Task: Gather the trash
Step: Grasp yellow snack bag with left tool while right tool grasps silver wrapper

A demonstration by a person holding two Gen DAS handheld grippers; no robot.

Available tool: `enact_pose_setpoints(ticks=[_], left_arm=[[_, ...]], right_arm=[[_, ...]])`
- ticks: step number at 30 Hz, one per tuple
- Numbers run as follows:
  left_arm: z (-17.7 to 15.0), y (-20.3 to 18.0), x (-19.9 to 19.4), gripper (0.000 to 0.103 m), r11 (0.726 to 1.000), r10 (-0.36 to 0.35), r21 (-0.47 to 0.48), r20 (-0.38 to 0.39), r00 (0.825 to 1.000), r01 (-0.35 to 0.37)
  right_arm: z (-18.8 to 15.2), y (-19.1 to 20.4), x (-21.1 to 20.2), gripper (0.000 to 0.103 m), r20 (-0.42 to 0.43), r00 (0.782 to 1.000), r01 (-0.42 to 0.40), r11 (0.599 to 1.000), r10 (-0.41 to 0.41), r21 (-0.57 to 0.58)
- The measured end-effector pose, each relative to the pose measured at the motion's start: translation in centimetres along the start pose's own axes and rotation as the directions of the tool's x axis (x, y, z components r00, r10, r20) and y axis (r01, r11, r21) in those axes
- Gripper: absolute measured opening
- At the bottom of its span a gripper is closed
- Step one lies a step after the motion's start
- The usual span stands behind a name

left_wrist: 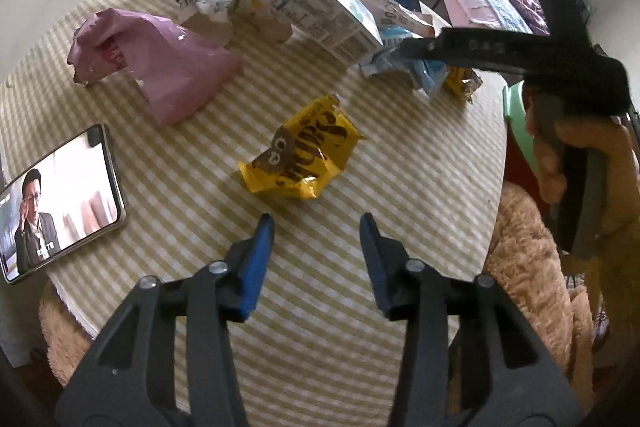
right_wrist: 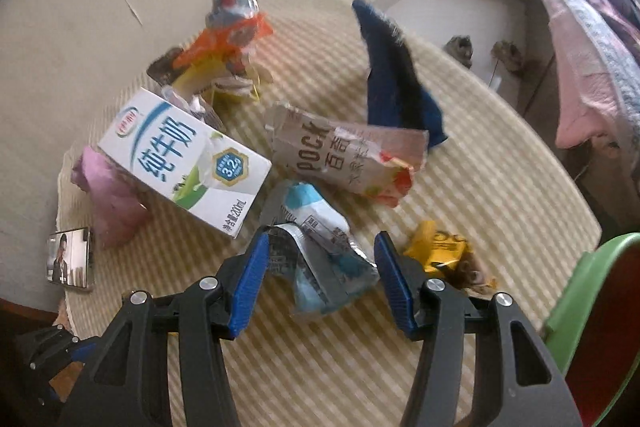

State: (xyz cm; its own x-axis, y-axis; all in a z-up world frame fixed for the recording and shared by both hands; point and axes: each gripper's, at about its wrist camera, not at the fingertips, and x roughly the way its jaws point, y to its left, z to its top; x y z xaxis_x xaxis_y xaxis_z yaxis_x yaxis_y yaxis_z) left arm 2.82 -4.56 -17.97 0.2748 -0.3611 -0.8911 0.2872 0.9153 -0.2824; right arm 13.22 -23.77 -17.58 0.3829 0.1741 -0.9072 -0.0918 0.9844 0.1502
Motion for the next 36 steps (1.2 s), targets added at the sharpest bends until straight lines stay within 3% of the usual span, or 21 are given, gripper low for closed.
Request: enact_pose_setpoints(ticks=[2, 5, 10, 14, 21, 27, 29, 36], left_arm=[[0.0, 0.2, 0.0, 0.048, 1.0, -0.003, -0.008, 0.007, 1.0, 0.003], [0.1, 0.7, -0.3, 0.049, 1.0, -0.008, -0.024, 0.02, 1.0, 0.008], [0.2, 1.5, -0.9, 0.049, 0.999, 0.007, -0.039, 0.063, 0.998, -0.004], [0.6, 1.1, -1.1, 0.049, 1.0, 0.0, -0.021, 0.087, 0.996, 0.001], [1.8, 0.3, 0.1, 0.049, 1.0, 0.0, 0.01, 0.087, 0.996, -0.001], [2.8, 0.5, 1.8, 0.048, 1.0, 0.022, 0.004, 0.05, 0.998, -0.022], [3.0, 0.6, 2.1, 0.043, 1.0, 0.014, -0.009, 0.046, 0.999, -0.014], [3.0, 0.3, 2.3, 0.038, 1.0, 0.007, -0.001, 0.044, 0.999, -0.007]], right_arm=[[0.0, -0.1, 0.5, 0.029, -0.015, 1.0, -0.023, 1.0, 0.023, 0.009], [-0.3, 0.0, 0.2, 0.021, -0.003, 0.999, -0.037, 0.999, 0.037, 0.005], [-2.0, 0.7, -1.4, 0.021, 0.007, 0.997, -0.075, 0.997, 0.075, 0.016], [-5.6, 0.4, -2.6, 0.021, 0.004, 0.995, -0.104, 0.992, 0.104, 0.069], [-11.2, -0.2, -5.1, 0.021, 0.064, 0.996, -0.076, 0.982, 0.066, 0.172], [-11.3, -1.5, -6.2, 0.021, 0.108, 0.993, -0.07, 0.972, 0.046, 0.224], [-11.4, -1.3, -6.1, 0.021, 0.108, 0.993, -0.068, 0.973, 0.045, 0.22], [-11.7, -0.8, -6.2, 0.021, 0.11, 0.993, -0.068, 0.976, 0.046, 0.206]])
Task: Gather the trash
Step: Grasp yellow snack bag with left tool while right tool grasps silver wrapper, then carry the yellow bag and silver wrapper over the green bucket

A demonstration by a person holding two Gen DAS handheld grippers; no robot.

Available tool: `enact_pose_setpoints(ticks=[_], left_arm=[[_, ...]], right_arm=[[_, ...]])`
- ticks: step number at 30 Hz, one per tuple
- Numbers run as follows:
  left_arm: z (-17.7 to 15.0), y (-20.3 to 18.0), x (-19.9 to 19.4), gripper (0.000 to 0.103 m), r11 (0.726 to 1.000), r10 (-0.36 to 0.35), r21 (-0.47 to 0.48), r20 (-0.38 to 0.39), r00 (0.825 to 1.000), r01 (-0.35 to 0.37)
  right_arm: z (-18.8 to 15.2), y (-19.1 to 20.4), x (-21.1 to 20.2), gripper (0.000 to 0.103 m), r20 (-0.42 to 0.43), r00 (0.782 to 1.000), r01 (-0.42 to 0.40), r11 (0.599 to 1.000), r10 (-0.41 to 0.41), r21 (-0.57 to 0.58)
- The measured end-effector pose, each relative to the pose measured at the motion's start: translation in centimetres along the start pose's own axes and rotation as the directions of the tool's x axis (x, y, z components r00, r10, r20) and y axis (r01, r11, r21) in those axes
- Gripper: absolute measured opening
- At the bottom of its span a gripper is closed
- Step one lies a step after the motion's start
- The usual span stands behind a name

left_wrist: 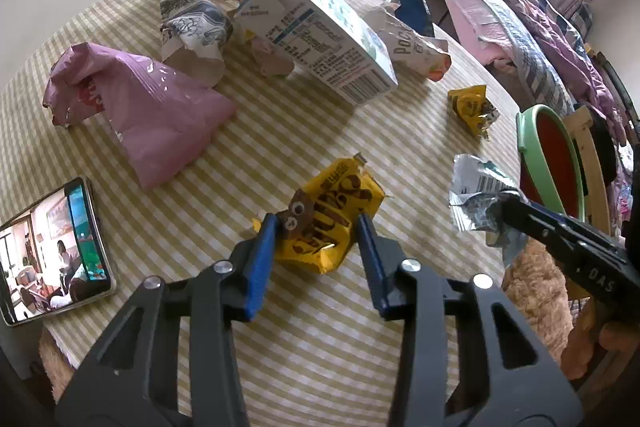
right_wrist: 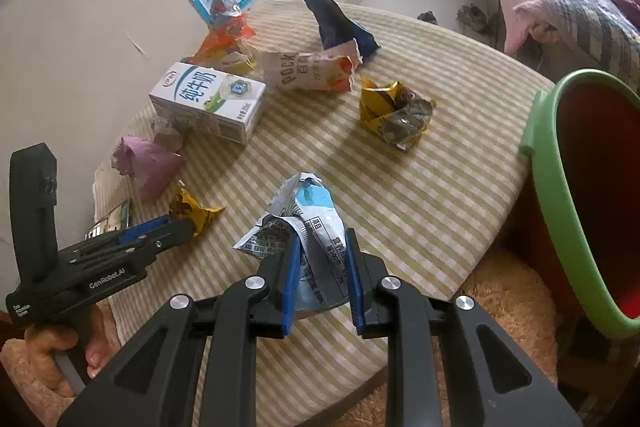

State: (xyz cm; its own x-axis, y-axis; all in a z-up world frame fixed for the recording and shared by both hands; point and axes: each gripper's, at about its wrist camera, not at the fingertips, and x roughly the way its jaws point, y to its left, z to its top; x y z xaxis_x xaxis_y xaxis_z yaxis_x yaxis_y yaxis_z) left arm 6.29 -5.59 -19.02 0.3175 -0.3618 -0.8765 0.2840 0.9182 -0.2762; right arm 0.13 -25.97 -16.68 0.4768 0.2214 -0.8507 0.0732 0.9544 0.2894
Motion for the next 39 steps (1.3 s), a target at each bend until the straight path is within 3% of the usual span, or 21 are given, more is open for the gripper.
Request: enact_pose_setpoints(ticks=[3, 14, 22, 39], left_arm=[[-0.1, 0.0, -0.3, 0.033, 1.0, -0.004, -0.01, 0.003, 1.0, 0.004], [0.3, -0.9, -3.5, 0.033, 1.0, -0.006, -0.026, 0.087, 0.996, 0.008], [1.3, -3.1, -5.3, 0.033, 1.0, -0.022, 0.018, 0.139, 0.99, 0.02], [1.6, -5.6, -6.0, 0.033, 0.998, -0.03, 0.06, 0.153, 0.988, 0.021]], right_arm=[[0.1, 0.1, -0.2, 0.021, 0.013, 1.0, 0.003, 1.0, -0.003, -0.005], [0.6, -0.1, -1.5, 0.021, 0.06, 0.998, 0.007, 1.0, -0.007, 0.007], [1.2, -0.9, -3.4, 0.021, 0.111, 0.994, 0.008, 0.999, -0.012, 0.031], [1.9, -3.9, -6.5, 0.021, 0.182, 0.983, 0.008, 0.994, -0.028, 0.109]])
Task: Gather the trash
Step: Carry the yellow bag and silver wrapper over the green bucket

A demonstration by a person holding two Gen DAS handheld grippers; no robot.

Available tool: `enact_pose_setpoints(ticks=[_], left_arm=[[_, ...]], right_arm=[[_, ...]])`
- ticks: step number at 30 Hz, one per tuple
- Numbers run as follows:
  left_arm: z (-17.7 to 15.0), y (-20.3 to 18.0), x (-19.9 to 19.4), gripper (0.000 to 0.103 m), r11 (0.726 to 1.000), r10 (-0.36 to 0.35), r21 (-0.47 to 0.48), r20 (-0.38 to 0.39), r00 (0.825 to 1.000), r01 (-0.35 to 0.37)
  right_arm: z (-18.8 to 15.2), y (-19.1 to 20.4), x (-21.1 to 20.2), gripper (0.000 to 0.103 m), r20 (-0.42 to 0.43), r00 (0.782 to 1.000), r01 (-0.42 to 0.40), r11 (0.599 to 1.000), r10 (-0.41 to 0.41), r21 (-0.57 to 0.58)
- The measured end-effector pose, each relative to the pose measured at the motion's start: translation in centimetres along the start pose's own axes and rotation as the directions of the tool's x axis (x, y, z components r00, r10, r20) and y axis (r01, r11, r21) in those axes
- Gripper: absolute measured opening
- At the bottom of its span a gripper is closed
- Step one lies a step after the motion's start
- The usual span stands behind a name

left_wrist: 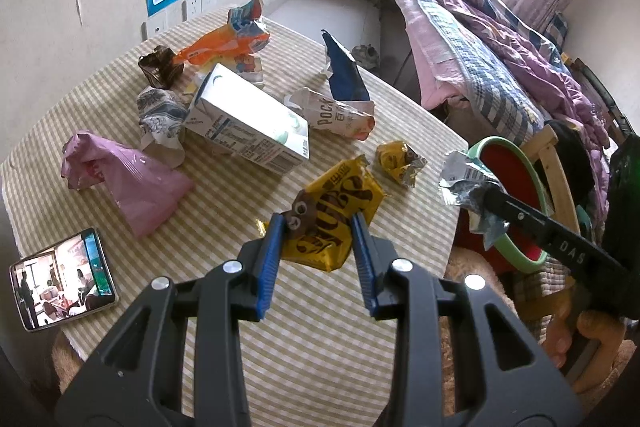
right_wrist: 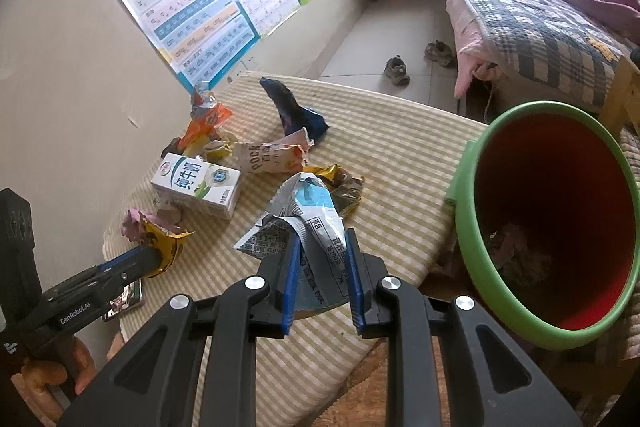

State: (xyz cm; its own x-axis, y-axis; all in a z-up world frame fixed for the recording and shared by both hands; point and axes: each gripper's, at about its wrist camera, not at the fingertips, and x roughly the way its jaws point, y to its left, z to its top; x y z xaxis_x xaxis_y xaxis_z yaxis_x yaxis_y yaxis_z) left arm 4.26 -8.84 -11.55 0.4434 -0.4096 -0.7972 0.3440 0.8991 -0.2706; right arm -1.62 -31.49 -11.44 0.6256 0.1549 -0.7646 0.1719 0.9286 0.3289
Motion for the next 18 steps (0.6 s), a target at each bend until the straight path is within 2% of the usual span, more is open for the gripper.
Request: enact_pose_setpoints(ticks=[8, 18], left_arm=[[0.1, -0.9, 0.2, 0.033, 1.0, 0.003, 0.018, -0.011, 1.0, -0.003], [0.2, -5.3, 0.9, 0.033, 0.993, -0.029, 0.115, -0.024, 0.999, 0.032]], right_arm=[[0.4, -1.1, -0.9, 0.021, 0.03, 1.0, -0.002, 0.999, 0.001, 0.032], [0.6, -4.0, -2.6, 0.021, 0.07, 0.997, 0.012, 0.995, -0.019, 0.102]])
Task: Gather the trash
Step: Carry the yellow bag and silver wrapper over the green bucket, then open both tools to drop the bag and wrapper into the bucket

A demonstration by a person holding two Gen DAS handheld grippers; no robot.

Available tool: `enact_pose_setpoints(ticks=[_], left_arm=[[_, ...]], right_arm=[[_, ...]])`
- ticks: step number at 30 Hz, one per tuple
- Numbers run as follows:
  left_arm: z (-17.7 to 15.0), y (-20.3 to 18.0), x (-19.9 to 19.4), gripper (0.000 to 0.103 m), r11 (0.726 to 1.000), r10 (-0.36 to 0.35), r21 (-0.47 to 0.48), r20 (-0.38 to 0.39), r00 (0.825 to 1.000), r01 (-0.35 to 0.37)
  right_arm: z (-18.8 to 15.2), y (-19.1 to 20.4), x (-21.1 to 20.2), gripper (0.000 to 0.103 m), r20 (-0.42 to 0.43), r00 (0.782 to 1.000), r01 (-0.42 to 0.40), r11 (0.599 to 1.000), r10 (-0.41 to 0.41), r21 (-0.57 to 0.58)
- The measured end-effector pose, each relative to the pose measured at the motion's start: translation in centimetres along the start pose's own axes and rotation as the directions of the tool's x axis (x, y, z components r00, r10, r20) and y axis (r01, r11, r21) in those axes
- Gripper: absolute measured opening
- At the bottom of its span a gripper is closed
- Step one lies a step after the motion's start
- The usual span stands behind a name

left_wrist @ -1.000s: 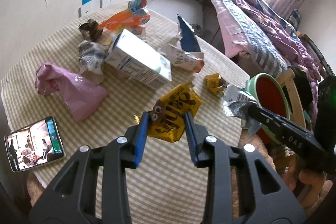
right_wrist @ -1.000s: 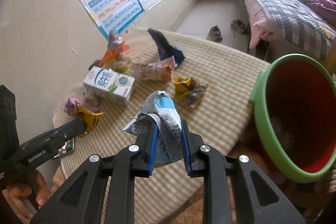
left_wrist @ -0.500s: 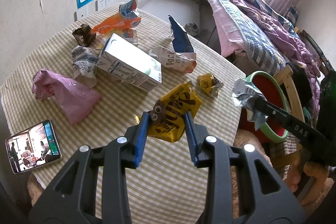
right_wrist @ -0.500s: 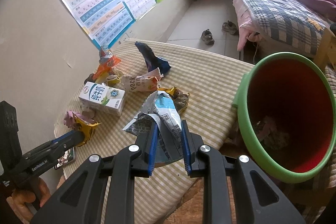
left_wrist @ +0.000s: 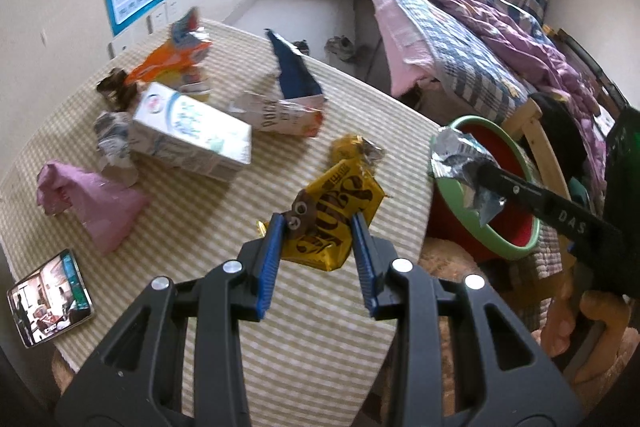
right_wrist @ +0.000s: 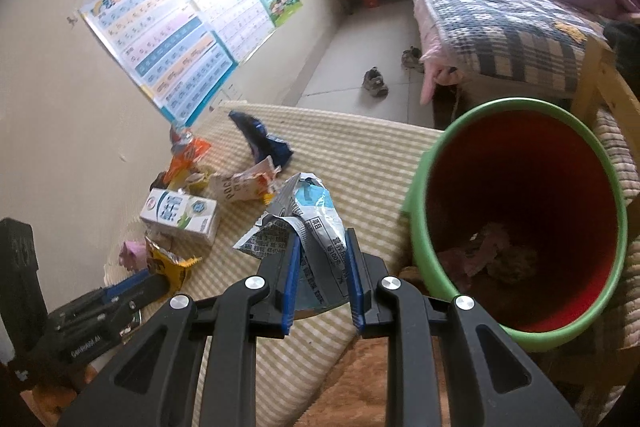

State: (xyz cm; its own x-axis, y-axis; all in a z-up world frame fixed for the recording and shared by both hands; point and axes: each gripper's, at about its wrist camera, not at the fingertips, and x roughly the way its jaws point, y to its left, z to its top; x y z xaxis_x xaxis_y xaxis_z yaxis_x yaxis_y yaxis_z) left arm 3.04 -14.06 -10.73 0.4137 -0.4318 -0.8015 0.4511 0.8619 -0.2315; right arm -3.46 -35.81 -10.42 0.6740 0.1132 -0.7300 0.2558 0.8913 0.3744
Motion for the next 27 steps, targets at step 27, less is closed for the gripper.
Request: enact_pose_setpoints(ticks=[27], left_arm=[[5.8, -17.2, 6.5, 0.043, 0.936, -0.298, 0.164, -0.108, 0.948, 0.313]], right_arm=[[0.9, -12.8, -7.5, 0.024, 0.123, 0.953, 0.239, 0.936, -0.277, 0.259]])
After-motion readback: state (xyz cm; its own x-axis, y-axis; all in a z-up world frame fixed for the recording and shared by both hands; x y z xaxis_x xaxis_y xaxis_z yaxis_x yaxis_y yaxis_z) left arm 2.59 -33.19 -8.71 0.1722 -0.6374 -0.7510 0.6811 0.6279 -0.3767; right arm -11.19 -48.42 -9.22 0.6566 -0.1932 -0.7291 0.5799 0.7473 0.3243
